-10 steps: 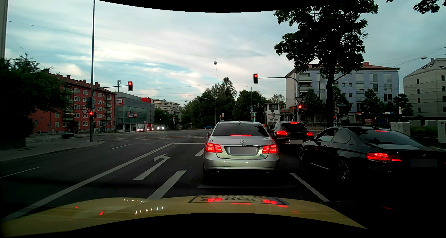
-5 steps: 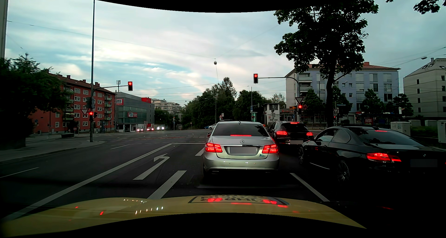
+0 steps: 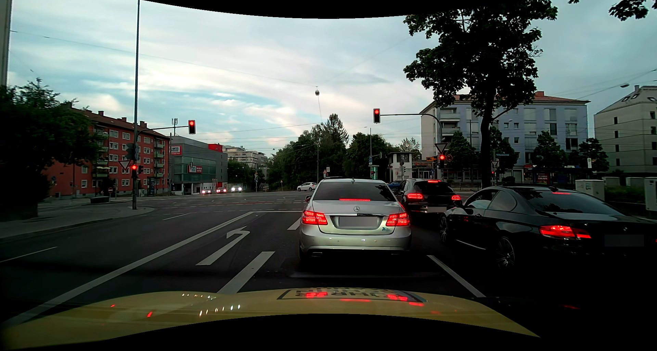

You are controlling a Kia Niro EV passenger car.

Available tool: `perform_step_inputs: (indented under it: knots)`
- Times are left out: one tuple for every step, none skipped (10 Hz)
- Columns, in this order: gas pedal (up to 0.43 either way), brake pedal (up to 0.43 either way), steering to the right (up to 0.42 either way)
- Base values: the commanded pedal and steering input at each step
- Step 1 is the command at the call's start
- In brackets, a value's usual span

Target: Follow the waypoints while adhering to traffic rules and regulations

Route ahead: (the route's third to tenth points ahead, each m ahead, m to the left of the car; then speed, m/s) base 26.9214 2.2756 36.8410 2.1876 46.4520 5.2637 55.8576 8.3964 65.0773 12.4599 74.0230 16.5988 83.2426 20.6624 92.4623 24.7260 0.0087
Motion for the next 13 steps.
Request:
perform_step_inputs:
  knots:
    - [0.0,0.274,-0.004]
    - [0.0,0.268,-0.004]
    - [0.0,0.268,-0.004]
    - [0.0,0.268,-0.004]
    - [0.0,0.268,-0.004]
    - [0.0,0.268,-0.004]
    - [0.0,0.268,-0.004]
    - [0.0,0.268,-0.004]
    - [0.0,0.268,-0.004]
    - [0.0,0.268,-0.004]
    - [0.0,0.268,-0.004]
    - [0.0,0.268,-0.004]
    - [0.0,0.268,-0.004]
